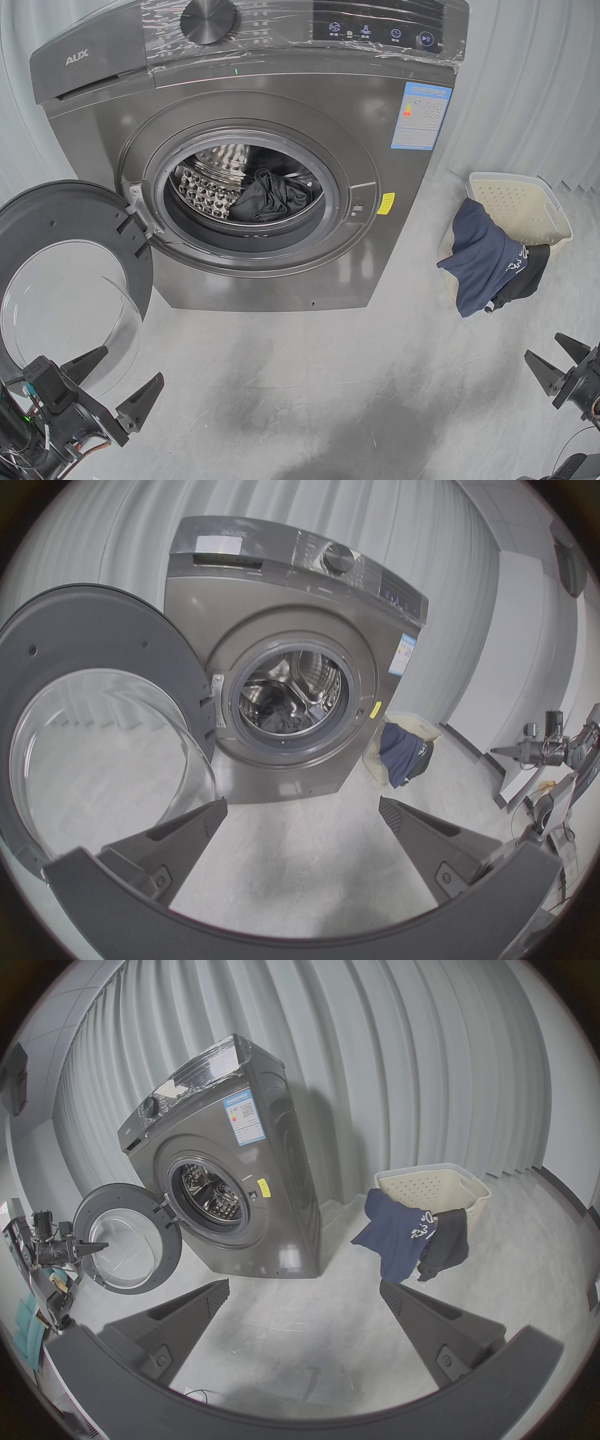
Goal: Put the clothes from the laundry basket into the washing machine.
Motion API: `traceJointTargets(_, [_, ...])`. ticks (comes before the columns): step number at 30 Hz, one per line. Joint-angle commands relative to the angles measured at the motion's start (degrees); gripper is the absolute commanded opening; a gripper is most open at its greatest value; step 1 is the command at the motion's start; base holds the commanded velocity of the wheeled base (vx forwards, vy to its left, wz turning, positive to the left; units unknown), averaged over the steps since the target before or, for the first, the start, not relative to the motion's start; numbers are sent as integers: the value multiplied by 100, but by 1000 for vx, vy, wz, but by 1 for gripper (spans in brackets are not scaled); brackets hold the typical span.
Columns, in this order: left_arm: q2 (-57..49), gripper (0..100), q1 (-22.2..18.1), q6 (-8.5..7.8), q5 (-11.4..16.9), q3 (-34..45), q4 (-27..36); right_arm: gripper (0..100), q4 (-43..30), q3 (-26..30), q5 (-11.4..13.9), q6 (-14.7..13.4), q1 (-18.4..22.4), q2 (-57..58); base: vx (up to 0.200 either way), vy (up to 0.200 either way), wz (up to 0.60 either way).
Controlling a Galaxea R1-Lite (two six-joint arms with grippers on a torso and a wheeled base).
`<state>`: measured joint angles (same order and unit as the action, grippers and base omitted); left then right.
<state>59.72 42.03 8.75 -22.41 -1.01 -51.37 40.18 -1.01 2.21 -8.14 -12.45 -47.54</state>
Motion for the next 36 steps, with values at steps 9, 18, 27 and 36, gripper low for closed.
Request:
traceJointTargets(9, [-1094, 100, -591, 21, 219, 101, 1156, 100, -124, -83, 17, 6, 111, -370, 0, -200, 0])
traceJointTargets(18, [-1780, 100, -1022, 83, 738, 101, 2043, 100, -124, -31, 8, -3, 146, -686, 67, -200, 0])
traceJointTargets(27, [-1956, 100, -1171, 144, 843, 101, 2325, 100, -124, -57, 8, -12, 155, -950, 0, -200, 0])
traceJointTargets(36, [-1876, 100, -1250, 144, 843, 92, 2307, 100, -124, -57, 8, -12, 155, -1117, 0, -200, 0])
